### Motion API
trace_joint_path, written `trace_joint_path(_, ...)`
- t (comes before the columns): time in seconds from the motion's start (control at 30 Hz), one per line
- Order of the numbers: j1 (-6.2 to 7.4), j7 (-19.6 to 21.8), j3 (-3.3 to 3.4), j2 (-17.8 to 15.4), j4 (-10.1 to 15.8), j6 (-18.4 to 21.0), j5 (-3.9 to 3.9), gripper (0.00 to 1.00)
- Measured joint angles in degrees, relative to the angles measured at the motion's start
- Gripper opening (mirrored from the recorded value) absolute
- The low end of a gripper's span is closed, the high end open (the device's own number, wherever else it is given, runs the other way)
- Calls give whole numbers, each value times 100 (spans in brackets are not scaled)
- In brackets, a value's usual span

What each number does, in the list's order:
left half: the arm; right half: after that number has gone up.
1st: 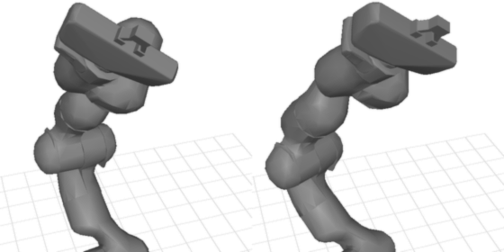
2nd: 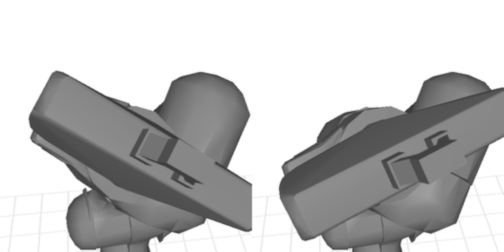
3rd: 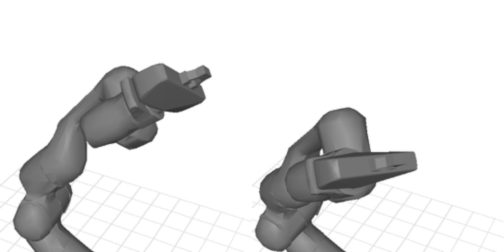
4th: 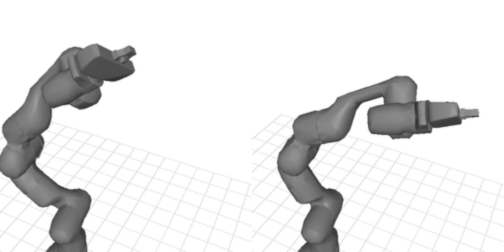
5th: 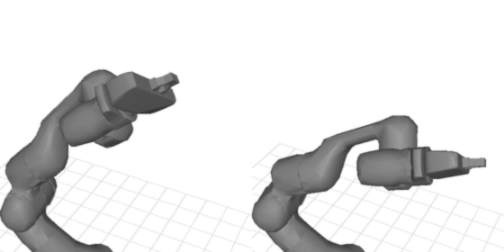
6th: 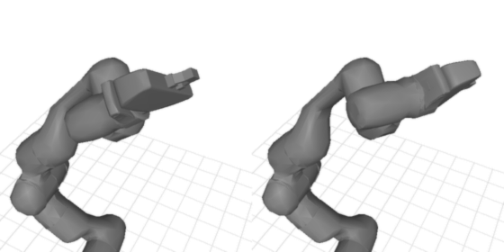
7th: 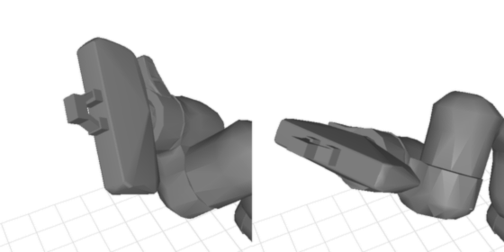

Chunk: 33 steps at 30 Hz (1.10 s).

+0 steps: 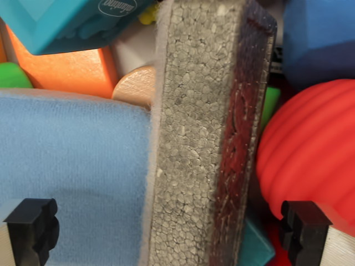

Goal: Pick an object from the bin

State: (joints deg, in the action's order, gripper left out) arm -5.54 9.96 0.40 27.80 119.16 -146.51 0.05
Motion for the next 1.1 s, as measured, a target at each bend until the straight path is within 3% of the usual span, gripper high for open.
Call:
trace_joint_path(0.13, 0, 0, -9, 32, -3, -31, 0, 100)
trace_joint_path(0.17, 0, 0, -10, 36, -3, -35, 0, 0)
trace_joint_path(1.1, -13, 0, -9, 42, -12, -45, 0, 0)
